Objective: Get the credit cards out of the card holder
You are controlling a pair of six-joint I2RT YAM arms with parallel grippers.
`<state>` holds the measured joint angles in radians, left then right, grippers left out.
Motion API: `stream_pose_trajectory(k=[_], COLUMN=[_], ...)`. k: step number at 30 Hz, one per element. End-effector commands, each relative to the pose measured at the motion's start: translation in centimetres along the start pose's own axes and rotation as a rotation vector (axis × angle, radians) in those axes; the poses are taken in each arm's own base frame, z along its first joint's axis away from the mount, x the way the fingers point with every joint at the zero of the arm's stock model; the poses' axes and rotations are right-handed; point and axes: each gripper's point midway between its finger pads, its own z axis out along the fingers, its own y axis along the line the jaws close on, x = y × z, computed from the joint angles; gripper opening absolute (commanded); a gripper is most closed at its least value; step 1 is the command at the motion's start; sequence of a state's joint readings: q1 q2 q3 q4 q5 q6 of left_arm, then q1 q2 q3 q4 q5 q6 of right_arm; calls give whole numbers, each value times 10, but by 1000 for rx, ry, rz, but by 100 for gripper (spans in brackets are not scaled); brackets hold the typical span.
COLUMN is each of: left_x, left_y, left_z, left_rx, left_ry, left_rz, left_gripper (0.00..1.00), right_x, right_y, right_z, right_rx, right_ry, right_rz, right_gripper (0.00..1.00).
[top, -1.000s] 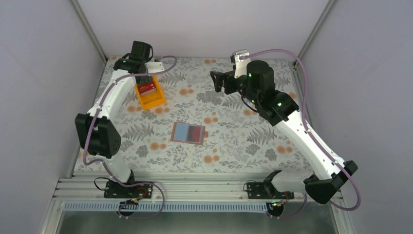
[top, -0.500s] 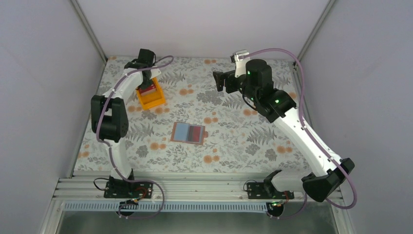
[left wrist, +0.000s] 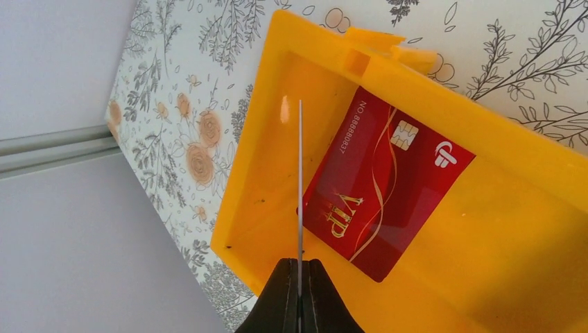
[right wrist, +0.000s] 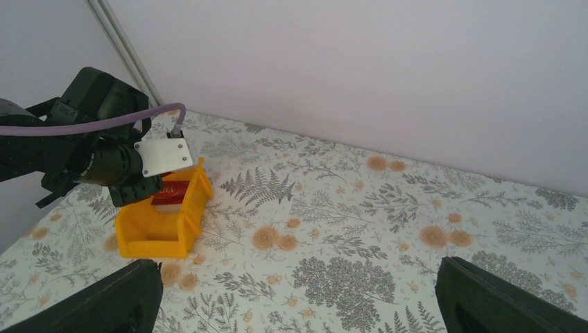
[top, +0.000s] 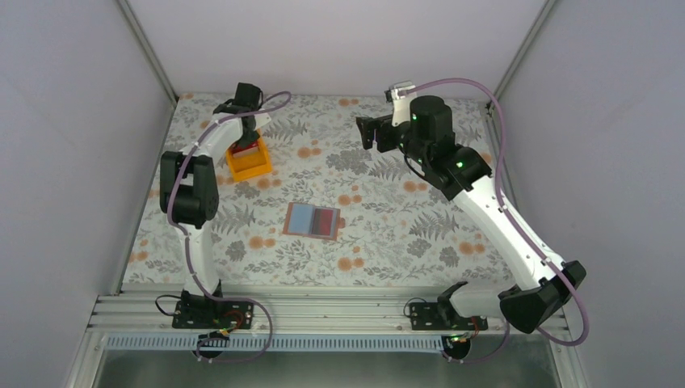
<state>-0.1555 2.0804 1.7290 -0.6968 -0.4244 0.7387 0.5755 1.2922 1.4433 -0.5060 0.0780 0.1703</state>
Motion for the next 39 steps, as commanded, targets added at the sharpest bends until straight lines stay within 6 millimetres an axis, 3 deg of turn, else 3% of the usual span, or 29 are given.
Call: stream_pose_trajectory(k=[1, 8, 20, 22, 26, 29, 34, 39], left_x=[-2, 8, 7, 8, 4, 0, -9, -4], left_y=[-3, -9, -18, -20, -19, -13, 2, 5], left_z=[1, 15, 25, 27, 23, 13, -17, -28], left_rx=[-6, -53, -61, -53, -38, -29, -10, -9], left_ry=[-10, 26, 21, 21, 10, -6, -72, -100], left_rz=[2, 98, 189, 199, 190, 178, 161, 182], left_gripper=[2, 2, 3, 9, 37, 51, 61, 65], right_x=[4, 4, 5, 5, 4, 6, 11, 17], right_y=[-3, -1, -1, -1, -2, 0, 1, 2], right_z=[6, 6, 0, -1, -4, -3, 1, 4], right_rx=[-5, -30, -39, -39, -39, -51, -59, -73], right_ry=[9, 14, 13, 12, 6, 10, 31, 51], right_rz=[-9, -10, -7, -7, -4, -9, -5, 8], right_gripper=[100, 100, 100, 100, 100, 100, 100, 100])
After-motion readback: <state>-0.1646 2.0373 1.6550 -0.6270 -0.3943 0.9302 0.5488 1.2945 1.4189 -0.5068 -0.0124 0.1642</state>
